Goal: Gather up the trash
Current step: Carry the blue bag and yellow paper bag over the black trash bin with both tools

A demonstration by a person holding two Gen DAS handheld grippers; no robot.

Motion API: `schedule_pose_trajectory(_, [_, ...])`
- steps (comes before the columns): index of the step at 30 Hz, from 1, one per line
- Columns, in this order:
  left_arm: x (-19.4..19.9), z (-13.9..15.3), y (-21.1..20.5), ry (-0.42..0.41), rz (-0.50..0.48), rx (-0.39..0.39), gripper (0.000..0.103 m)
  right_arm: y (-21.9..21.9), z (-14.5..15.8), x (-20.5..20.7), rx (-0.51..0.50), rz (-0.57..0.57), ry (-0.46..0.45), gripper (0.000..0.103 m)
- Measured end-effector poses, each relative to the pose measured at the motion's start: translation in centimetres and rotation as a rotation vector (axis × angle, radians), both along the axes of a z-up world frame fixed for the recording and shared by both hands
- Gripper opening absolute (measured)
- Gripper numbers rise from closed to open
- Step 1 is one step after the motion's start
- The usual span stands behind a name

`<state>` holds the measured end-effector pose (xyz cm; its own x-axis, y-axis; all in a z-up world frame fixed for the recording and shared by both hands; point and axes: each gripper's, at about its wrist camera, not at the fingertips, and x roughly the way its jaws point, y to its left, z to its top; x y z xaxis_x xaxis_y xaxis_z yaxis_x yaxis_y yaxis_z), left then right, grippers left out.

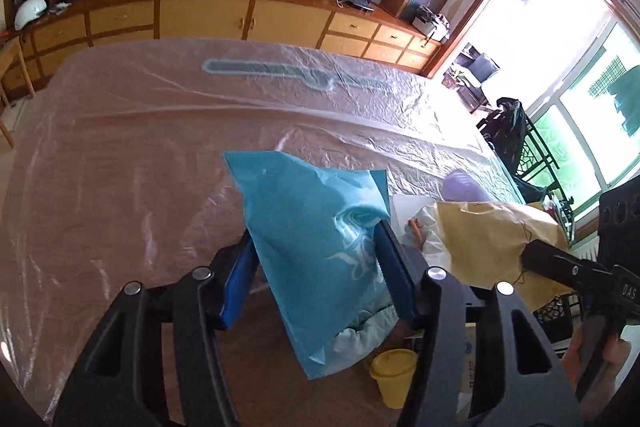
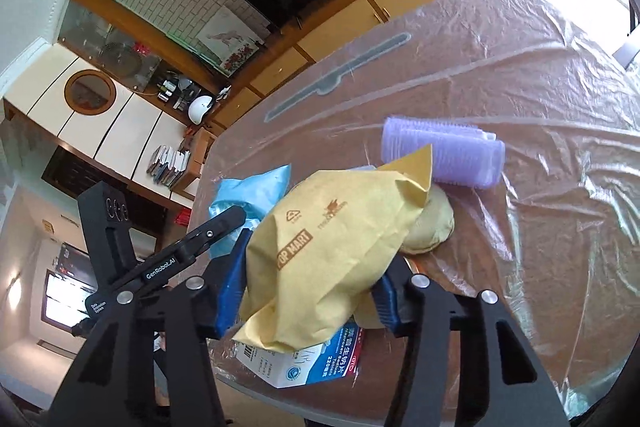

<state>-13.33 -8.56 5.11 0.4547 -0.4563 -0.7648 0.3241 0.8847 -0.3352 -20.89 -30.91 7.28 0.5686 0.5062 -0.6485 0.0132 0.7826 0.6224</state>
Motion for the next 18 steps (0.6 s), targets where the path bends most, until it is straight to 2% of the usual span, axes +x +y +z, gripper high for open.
schedule_pose_trajectory(9, [-2.4, 1.8, 0.7, -0.069, 0.030, 0.042, 0.058, -0.6, 1.2, -0.2, 0.005, 0.004, -0.036, 0.052])
schedule_pose_trajectory(18, [-4.3, 2.9, 0.8, -0.116, 0.063, 0.086, 0.058, -0.6, 2.9, -0.6, -0.059, 0.040, -0.075, 0.052])
